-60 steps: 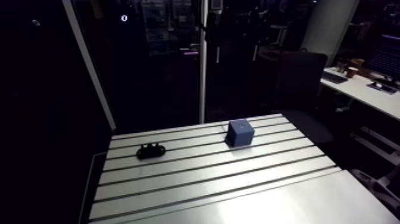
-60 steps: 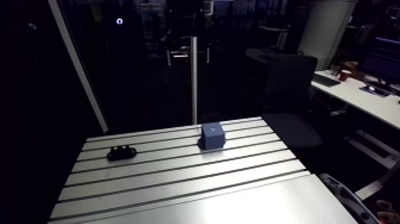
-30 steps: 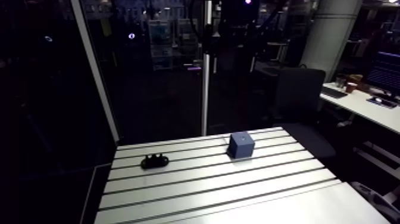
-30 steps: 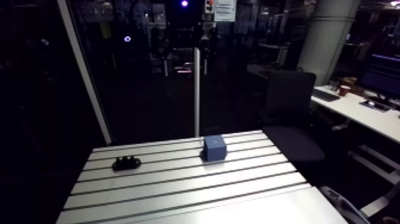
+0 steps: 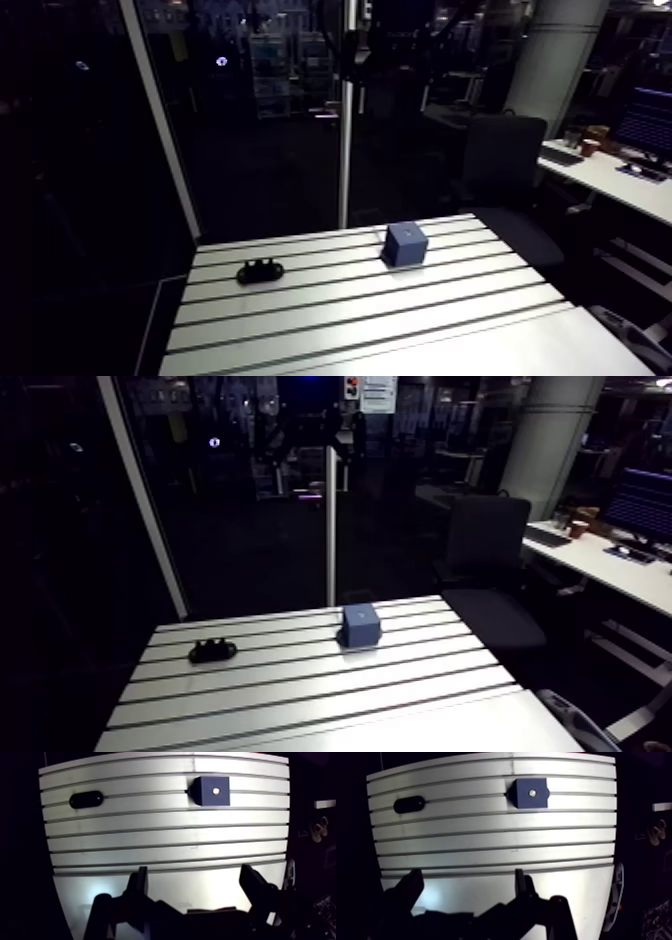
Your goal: Pick up the M10 bolt and insert it into the hex recess until seated.
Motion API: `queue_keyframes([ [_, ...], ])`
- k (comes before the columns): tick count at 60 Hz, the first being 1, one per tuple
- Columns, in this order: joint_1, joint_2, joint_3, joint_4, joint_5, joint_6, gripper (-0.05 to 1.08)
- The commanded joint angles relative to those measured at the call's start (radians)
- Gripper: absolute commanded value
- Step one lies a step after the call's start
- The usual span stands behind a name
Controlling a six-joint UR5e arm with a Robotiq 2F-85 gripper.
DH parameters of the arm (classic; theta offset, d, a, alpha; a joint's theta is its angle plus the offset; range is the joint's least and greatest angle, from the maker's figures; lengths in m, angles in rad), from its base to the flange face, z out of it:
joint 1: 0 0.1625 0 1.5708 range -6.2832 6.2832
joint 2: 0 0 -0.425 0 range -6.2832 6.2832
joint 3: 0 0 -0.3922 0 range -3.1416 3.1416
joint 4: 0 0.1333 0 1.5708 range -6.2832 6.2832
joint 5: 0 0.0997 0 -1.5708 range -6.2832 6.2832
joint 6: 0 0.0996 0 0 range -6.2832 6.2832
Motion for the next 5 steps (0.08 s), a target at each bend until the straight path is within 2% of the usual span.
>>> queue_keyframes([
  [1, 0.0, 0.003, -0.001, 0.0, -0.001, -0.001, 0.0],
  [5, 0.0, 0.003, -0.001, 0.0, -0.001, -0.001, 0.0],
])
